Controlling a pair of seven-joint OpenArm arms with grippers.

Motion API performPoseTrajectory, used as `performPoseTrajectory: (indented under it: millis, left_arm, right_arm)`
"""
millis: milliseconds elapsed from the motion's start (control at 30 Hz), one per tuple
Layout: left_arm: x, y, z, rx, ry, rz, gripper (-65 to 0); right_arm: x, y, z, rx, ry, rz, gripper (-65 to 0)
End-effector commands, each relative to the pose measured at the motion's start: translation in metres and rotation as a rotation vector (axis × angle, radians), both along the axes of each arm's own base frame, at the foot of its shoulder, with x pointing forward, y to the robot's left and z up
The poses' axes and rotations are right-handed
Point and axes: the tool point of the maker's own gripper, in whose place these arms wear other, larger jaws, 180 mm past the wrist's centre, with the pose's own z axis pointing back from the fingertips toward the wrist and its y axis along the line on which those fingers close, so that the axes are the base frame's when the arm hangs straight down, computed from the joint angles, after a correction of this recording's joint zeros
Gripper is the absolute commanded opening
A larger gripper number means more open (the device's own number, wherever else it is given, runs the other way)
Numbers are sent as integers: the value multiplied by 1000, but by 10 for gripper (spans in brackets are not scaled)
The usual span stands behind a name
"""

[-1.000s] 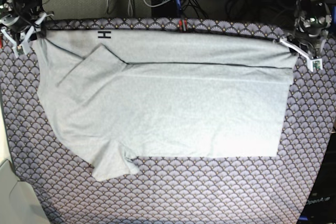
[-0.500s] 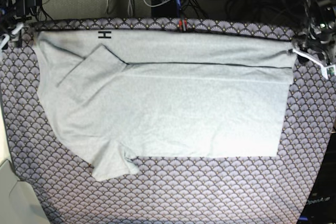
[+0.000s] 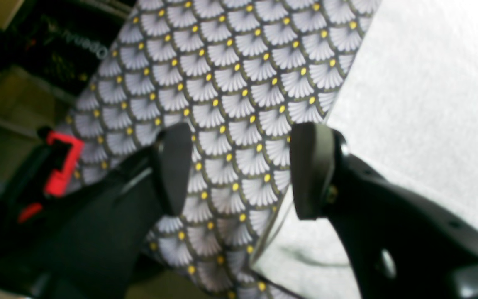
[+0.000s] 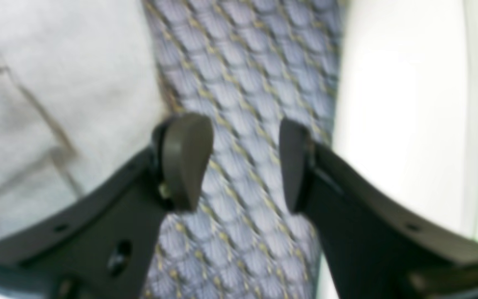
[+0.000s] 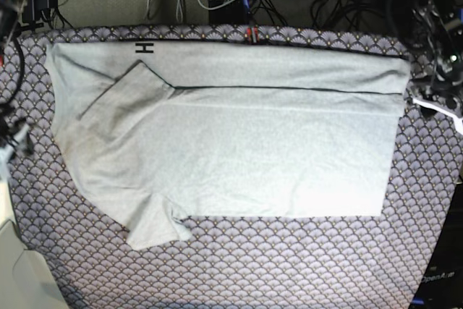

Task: Fold the T-shirt properly
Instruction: 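Release the shirt and raise both grippers away, then move both grippers to the shirt's hem-side edge and grasp it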

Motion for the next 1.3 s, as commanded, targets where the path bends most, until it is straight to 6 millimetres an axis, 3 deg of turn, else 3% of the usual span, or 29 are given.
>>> performPoseTrajectory:
  millis: [0,167,300,400,567,767,1033,1267]
  left_arm:
    - [15,1,18,24,-54,-15,-282]
    - [28,-6,24,-16,-50,-13,-283]
    - [37,-6,32,-10,-73,-13,-283]
    - [45,-5,38,-10,-93,-12,-283]
    - [46,-3,40,-4,-101,-13,-283]
    - [55,-6,47,-12,-128,-16,-283]
    - [63,-24,43,-11,-114,-72,-283]
    - [62,-23,43,-11,-113,-70,-283]
  right_arm:
    - [26,-5,25,-21,-56,14,-340]
    - [90,21,18,35,-31,55,-340]
    - [115,49,2,85,-66,91,-338]
    - [120,62,-13,113,-60,93,-338]
    - [121,61,-30,142,-96,11,-338]
    - [131,50,-26,111,-173,-80,-336]
    - [133,66,-32,133,-171,-68,-336]
    - [133,58,-32,111,-180,-111,-336]
